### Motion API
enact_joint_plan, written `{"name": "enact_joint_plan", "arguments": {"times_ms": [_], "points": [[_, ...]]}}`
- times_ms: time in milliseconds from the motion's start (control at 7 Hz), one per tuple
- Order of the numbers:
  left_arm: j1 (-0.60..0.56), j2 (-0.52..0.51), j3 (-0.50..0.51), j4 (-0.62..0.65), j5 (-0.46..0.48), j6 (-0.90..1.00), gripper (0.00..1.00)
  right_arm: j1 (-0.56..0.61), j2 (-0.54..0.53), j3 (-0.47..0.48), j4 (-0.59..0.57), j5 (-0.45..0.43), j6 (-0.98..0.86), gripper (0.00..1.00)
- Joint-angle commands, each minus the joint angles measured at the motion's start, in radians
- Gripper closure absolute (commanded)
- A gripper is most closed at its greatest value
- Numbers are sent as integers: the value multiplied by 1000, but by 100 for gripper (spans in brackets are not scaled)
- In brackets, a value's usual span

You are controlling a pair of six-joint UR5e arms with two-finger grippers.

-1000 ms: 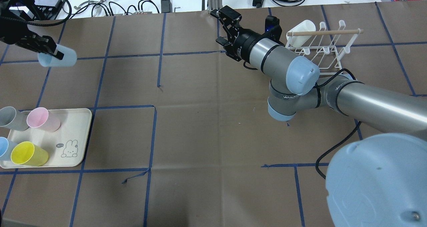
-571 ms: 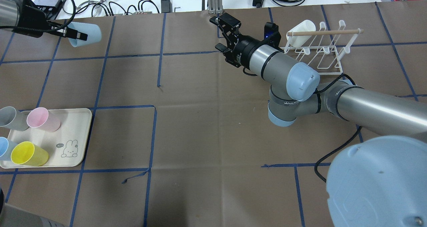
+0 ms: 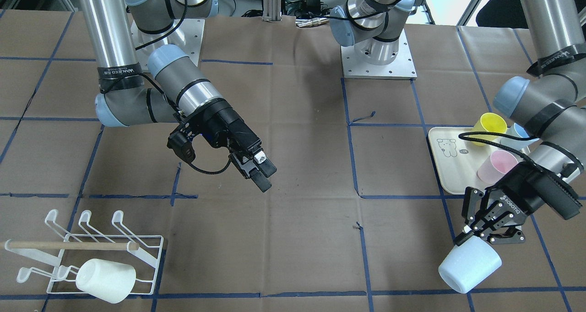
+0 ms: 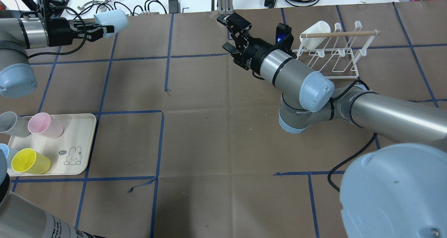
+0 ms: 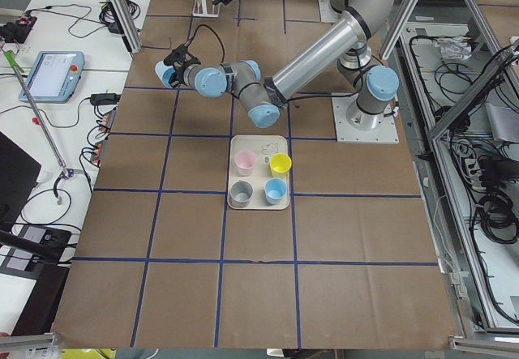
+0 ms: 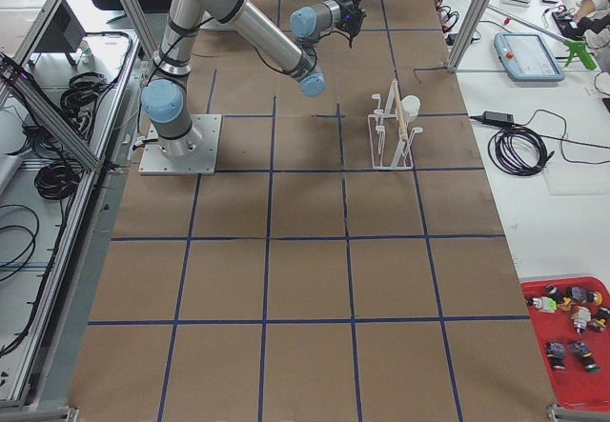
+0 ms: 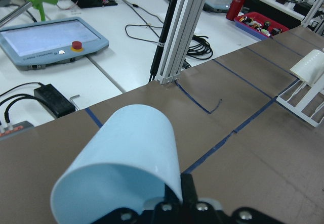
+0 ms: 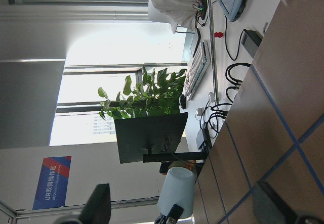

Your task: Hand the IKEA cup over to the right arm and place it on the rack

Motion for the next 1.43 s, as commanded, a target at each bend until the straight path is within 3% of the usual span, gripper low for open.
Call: {"name": "enact_joint_plan", "arguments": {"times_ms": [0, 143, 429, 571, 714, 857, 1143, 1286], "points": [[-10, -80, -69, 294, -159, 5, 100, 7, 9, -5, -10, -14, 11, 1], [-13, -114, -109, 409, -213, -10, 100, 21, 13, -9, -33, -24, 34, 1], [-113, -47, -171, 458, -223, -222, 100, 90, 63, -79, -33, -167, 48, 1], [-130, 3, -175, 458, -131, -310, 100, 128, 106, -128, -33, -233, 61, 1], [-150, 28, -190, 458, -105, -332, 100, 142, 144, -152, -41, -270, 89, 1], [-179, 58, -233, 459, -91, -335, 100, 144, 160, -152, -53, -271, 91, 1], [-199, 169, -316, 458, 76, -396, 100, 158, 160, -156, -70, -275, 153, 1], [-208, 169, -319, 458, 78, -398, 100, 164, 160, -158, -70, -298, 160, 1]]}}
